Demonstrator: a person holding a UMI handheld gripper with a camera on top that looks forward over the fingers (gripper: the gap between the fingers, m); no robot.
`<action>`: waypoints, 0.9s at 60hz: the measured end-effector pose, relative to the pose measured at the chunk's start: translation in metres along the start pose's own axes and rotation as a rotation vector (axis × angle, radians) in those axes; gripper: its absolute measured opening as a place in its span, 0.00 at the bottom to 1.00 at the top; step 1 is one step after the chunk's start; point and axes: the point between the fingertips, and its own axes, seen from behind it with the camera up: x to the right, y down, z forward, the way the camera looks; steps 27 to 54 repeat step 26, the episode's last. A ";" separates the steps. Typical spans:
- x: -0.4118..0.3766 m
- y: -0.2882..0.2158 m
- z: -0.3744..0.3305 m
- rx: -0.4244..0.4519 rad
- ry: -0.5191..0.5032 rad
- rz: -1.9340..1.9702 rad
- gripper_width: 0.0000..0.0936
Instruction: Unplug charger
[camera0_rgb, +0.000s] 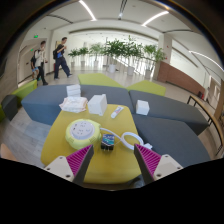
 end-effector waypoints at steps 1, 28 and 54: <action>-0.002 0.000 -0.007 0.005 -0.003 0.001 0.91; -0.011 0.014 -0.097 0.066 -0.025 0.011 0.91; -0.011 0.014 -0.097 0.066 -0.025 0.011 0.91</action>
